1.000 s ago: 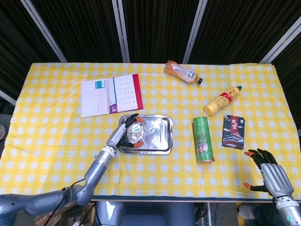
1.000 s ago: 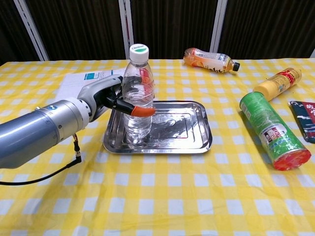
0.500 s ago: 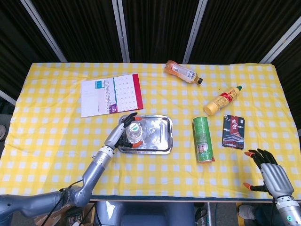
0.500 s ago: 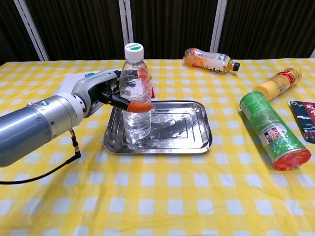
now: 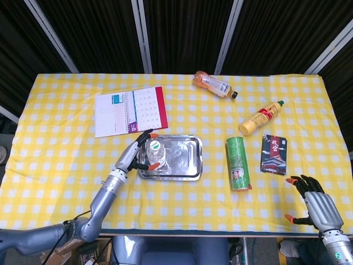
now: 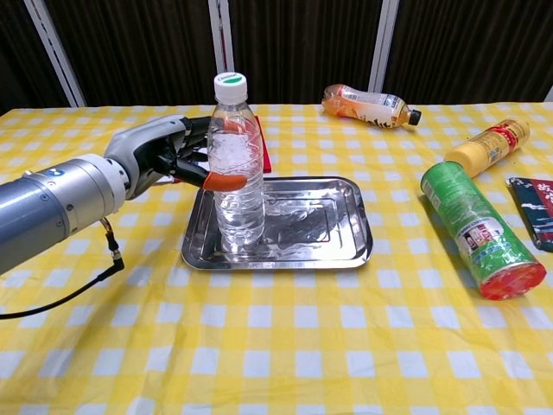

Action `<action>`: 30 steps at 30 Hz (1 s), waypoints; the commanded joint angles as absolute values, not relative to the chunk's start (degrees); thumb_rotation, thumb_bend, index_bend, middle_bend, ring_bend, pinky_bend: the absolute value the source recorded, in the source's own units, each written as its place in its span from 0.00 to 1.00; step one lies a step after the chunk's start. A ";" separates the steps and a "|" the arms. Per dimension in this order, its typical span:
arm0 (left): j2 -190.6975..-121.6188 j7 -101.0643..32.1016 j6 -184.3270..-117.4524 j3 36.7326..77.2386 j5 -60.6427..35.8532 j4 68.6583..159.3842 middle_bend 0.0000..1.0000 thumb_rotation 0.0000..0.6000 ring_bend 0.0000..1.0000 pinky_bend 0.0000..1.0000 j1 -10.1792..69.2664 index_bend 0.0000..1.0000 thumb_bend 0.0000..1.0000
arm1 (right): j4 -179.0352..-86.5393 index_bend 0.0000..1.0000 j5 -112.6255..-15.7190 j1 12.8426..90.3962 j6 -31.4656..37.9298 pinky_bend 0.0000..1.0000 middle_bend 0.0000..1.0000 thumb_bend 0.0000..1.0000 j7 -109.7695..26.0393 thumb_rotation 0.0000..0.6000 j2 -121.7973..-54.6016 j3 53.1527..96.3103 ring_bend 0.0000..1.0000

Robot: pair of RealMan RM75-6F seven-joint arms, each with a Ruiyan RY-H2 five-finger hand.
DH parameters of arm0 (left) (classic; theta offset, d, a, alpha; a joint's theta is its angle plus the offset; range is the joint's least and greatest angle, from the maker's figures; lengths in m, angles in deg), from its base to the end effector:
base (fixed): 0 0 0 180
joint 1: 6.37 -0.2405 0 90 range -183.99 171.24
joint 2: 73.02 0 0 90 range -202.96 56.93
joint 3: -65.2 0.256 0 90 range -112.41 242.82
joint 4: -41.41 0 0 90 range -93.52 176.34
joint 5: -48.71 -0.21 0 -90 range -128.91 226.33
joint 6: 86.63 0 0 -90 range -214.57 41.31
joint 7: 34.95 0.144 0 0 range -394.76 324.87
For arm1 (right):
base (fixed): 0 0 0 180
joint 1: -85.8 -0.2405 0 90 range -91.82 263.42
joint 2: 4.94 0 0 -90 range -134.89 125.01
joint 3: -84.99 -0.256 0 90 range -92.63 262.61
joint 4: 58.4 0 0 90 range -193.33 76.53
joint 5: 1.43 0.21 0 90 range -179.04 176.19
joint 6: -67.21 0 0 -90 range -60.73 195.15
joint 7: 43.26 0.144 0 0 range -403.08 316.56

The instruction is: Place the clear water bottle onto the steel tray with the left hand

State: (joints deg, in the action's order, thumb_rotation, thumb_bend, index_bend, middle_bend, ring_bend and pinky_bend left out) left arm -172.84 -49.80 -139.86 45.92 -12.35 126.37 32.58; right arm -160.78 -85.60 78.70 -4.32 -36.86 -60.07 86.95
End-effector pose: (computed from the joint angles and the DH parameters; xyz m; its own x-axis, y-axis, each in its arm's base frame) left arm -0.1067 0.3320 -0.0541 -0.3941 0.4363 0.8089 0.8882 -0.0454 0.4572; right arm -0.3050 -0.1661 0.1523 0.2617 -0.3021 0.9166 -0.9587 0.0285 0.2831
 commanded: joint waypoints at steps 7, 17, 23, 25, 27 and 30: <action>-170.40 -46.62 -140.04 46.91 -11.30 128.64 0.00 1.00 0.00 0.00 32.14 0.14 0.25 | -161.15 0.20 -86.00 78.47 -4.08 0.02 0.15 0.16 -37.75 1.00 -60.40 87.08 0.04; -159.96 -41.88 -143.56 46.99 -9.35 139.21 0.00 0.99 0.00 0.00 28.58 0.12 0.22 | -161.80 0.20 -85.76 78.30 -3.72 0.02 0.15 0.16 -39.49 1.00 -60.87 87.21 0.04; -151.85 -39.48 -144.17 48.41 -8.95 145.14 0.00 0.97 0.00 0.00 26.14 0.12 0.22 | -162.38 0.20 -85.83 78.35 -3.90 0.02 0.15 0.16 -40.17 1.00 -60.87 87.29 0.04; -149.38 -38.77 -145.21 48.98 -9.69 146.42 0.00 0.97 0.00 0.00 25.03 0.14 0.22 | -162.43 0.20 -85.90 78.39 -4.06 0.02 0.15 0.16 -40.07 1.00 -60.78 87.27 0.04; -146.54 -37.61 -147.97 49.83 -11.11 147.37 0.00 0.98 0.00 0.00 23.07 0.15 0.22 | -162.45 0.20 -86.06 78.47 -4.22 0.02 0.15 0.16 -40.04 1.00 -60.65 87.34 0.04; -142.19 -35.87 -151.05 52.47 -13.78 147.95 0.00 0.99 0.00 0.00 19.87 0.16 0.25 | -162.76 0.20 -86.41 78.54 -4.30 0.02 0.15 0.16 -39.98 1.00 -60.35 87.54 0.04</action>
